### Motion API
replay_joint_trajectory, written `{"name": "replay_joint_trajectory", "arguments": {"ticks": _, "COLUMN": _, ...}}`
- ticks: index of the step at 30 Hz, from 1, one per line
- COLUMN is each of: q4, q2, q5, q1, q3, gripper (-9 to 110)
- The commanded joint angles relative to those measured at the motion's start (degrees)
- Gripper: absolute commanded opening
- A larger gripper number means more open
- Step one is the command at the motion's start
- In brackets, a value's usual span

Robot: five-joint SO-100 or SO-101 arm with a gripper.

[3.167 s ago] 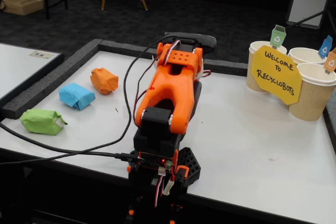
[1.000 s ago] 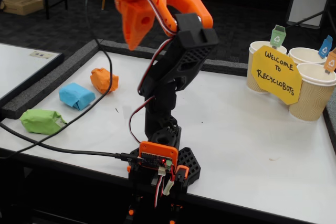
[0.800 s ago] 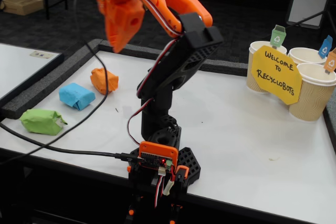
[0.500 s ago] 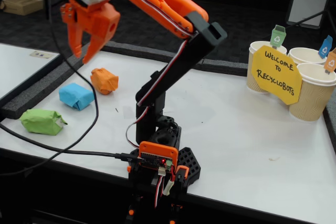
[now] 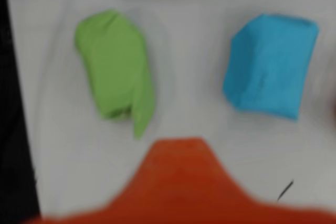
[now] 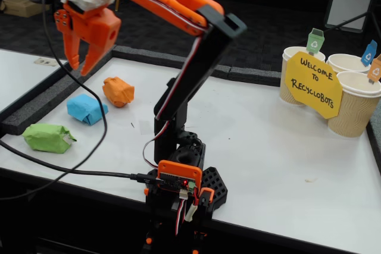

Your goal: Sort rubbish by color.

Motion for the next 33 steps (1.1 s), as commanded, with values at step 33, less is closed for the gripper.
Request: {"name": "replay_joint_trajectory", "arguments": {"ticks": 33, "q4": -8.7, "q2": -15.6, "q5": 50.6, "q1": 19.7, "q3": -13.2, "gripper": 14}}
